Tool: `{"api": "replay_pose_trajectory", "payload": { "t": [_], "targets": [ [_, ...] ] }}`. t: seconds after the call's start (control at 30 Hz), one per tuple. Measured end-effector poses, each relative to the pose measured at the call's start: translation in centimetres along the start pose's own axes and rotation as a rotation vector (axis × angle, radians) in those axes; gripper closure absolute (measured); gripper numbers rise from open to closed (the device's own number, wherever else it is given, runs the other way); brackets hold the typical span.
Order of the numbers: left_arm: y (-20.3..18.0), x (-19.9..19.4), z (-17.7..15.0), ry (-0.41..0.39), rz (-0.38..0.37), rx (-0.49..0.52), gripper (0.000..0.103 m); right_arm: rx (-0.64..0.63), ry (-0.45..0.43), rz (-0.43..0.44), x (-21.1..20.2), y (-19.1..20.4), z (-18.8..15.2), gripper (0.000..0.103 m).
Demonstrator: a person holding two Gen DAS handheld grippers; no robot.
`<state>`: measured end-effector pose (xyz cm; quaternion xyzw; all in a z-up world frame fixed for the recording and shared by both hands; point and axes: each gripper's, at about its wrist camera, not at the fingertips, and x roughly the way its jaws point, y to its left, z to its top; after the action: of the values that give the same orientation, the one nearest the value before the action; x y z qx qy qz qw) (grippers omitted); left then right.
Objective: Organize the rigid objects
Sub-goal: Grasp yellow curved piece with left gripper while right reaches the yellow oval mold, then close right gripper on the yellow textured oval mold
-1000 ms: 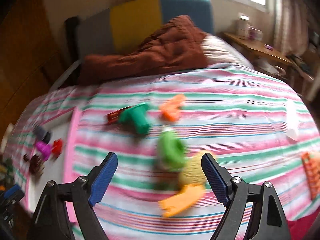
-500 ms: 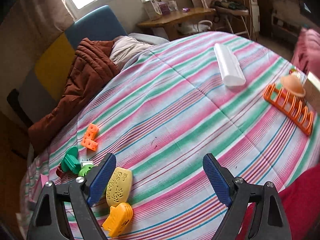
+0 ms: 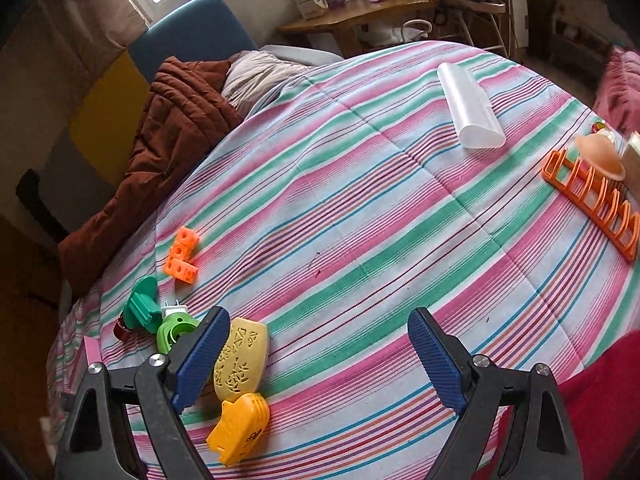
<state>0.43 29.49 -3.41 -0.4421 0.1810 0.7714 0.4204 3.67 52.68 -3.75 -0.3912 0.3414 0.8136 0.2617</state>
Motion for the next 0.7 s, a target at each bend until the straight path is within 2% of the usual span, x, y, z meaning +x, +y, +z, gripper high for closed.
{"api": "replay_pose_trajectory", "payload": {
  "t": [0.03, 0.07, 0.2, 0.4, 0.47, 0.5, 0.53, 0.7],
  "targets": [
    [-0.3, 0.5, 0.4, 0.007, -0.009, 0.012, 0.045, 0.002, 0.004, 0.0, 0.1, 0.0, 0.0, 0.012],
    [-0.8, 1.1, 0.8, 0.014, -0.018, 0.025, 0.041, 0.004, 0.007, 0.002, 0.2, -0.1, 0.1, 0.012],
    [-2.3, 3.7, 2.1, 0.04, -0.028, 0.077, 0.041, 0.018, 0.016, 0.009, 0.4, -0.3, 0.3, 0.012],
    [-2.9, 7.4, 3.5, 0.084, -0.049, 0.082, 0.041, 0.021, 0.028, 0.013, 0.7, -0.3, 0.4, 0.012],
    [-2.7, 8.2, 3.4, 0.1, -0.078, 0.049, 0.066, 0.014, 0.031, 0.01, 0.8, -0.2, 0.3, 0.012],
    [-2.7, 8.1, 3.2, 0.085, -0.079, 0.042, 0.068, 0.012, 0.032, 0.008, 0.8, -0.2, 0.4, 0.012],
    [-2.7, 7.9, 3.0, 0.078, -0.084, 0.042, 0.077, 0.009, 0.034, 0.006, 0.9, -0.1, 0.4, 0.012],
    [-2.1, 5.9, 0.2, 0.046, -0.086, 0.052, 0.077, -0.006, 0.052, -0.001, 1.4, 0.1, 0.2, 0.012]
  ]
}}
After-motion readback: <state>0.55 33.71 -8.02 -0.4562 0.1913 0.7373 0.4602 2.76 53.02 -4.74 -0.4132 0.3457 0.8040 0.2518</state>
